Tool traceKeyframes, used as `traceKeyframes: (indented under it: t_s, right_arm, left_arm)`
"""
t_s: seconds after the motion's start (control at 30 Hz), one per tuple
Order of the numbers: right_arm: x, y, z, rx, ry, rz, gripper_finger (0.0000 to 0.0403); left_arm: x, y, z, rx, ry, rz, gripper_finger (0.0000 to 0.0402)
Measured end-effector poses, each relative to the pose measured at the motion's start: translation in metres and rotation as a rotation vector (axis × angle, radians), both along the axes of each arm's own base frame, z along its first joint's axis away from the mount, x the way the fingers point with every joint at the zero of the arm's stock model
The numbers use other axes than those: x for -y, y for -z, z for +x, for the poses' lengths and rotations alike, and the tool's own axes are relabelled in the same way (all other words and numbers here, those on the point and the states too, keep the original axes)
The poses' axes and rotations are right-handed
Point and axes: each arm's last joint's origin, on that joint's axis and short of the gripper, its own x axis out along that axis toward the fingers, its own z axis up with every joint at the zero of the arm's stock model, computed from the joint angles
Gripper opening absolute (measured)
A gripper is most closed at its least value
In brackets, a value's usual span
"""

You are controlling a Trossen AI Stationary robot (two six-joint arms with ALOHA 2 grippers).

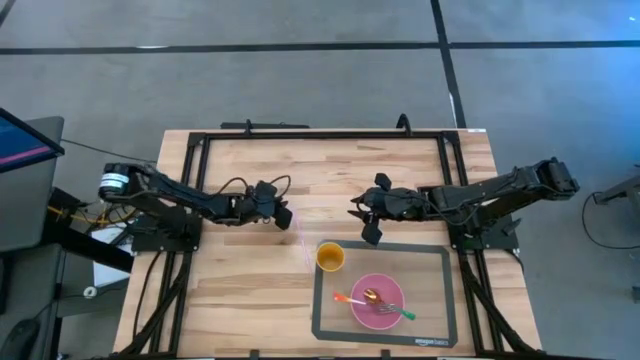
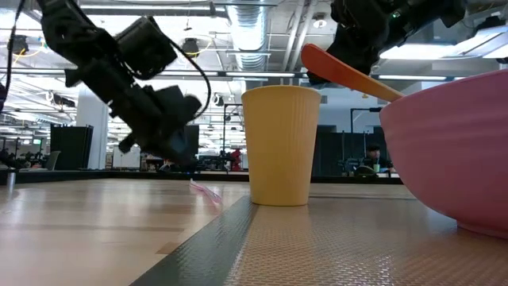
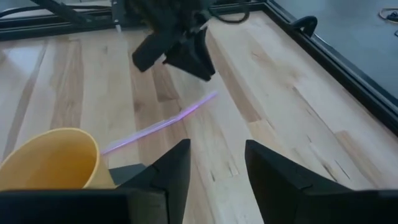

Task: Pick & Place Utensil
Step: Put the pink straw in the yellow cup

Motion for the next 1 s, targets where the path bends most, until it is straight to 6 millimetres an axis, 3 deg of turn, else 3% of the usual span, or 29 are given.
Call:
traceKeyframes:
  t_s: [0.3,1.0]
  right_arm:
    - [0.004,0.000,0.000,-0.001,0.015,0.002,0.0141]
    - [0.004,0.000,0.000,0.000,0.012,0.003,0.0134]
  left_arm:
    - [0.000,0.023,0.013,-0.023,0.006,-0.026,0.0104]
    - [-0.010,0.024,0.013,-0.015,0.003,-0.060,0.0104]
